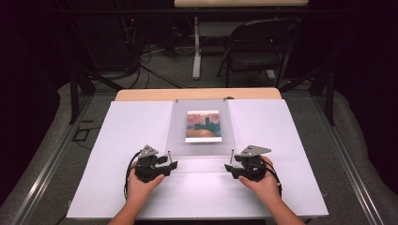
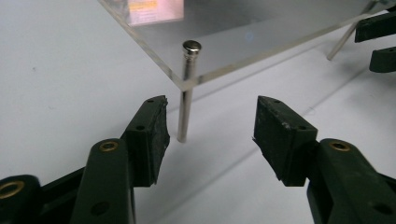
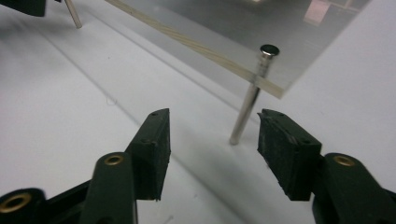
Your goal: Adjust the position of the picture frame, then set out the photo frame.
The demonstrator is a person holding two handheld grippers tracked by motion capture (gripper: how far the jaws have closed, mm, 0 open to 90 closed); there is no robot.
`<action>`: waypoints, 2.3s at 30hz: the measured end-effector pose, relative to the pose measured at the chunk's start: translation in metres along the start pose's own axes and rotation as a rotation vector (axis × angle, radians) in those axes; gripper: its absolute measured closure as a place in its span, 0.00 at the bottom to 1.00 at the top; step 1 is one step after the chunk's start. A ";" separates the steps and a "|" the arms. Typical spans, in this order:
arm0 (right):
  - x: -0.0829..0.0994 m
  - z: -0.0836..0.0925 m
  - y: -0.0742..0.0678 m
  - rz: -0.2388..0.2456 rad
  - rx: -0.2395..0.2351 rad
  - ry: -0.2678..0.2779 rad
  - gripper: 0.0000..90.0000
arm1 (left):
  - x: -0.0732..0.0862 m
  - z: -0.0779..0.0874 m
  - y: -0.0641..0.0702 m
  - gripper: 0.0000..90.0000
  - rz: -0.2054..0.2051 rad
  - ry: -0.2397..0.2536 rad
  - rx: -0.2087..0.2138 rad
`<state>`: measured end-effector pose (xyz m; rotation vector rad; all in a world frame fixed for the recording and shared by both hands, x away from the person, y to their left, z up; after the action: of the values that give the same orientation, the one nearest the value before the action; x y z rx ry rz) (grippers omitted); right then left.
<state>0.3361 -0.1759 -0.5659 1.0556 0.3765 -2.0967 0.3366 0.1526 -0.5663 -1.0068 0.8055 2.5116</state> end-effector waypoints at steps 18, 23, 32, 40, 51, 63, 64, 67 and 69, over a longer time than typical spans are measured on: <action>0.009 0.046 -0.002 0.004 0.021 0.059 0.52 | 0.006 0.042 -0.003 0.44 -0.021 0.040 -0.020; 0.009 0.047 0.002 -0.026 0.011 0.040 0.53 | -0.009 0.042 0.000 0.46 -0.010 0.069 -0.009; -0.004 0.058 0.020 -0.069 0.072 0.077 0.42 | -0.041 0.051 0.000 0.44 -0.034 0.086 -0.017; -0.015 0.052 0.052 -0.140 0.066 0.067 0.37 | -0.066 0.038 -0.009 0.40 -0.021 0.052 -0.038; -0.043 0.042 0.089 -0.140 0.114 0.005 0.37 | -0.106 0.026 -0.018 0.37 0.010 0.042 -0.104; -0.075 0.017 0.115 -0.158 0.152 -0.009 0.39 | -0.139 0.002 -0.026 0.37 0.005 0.047 -0.147; -0.082 0.012 0.118 -0.161 0.153 -0.009 0.39 | -0.143 -0.003 -0.028 0.37 0.001 0.046 -0.145; -0.092 0.004 0.124 -0.155 0.164 -0.002 0.40 | -0.148 -0.013 -0.031 0.37 -0.004 0.031 -0.163; -0.095 0.001 0.124 -0.165 0.163 -0.001 0.40 | -0.149 -0.016 -0.032 0.37 -0.001 0.025 -0.167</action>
<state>0.4629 -0.2145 -0.4827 1.1510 0.3054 -2.3065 0.4653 0.1565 -0.4826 -1.0927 0.6086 2.6048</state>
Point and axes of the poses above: each handheld gripper's, and its own axes: z roughly backward along the jaws, x roughly out of its underside, y roughly to its right, the point moved 3 cm from there along -z, roughly forward along the jaws, and after that the axes turned 10 degrees about z, right-handed, at the moved point
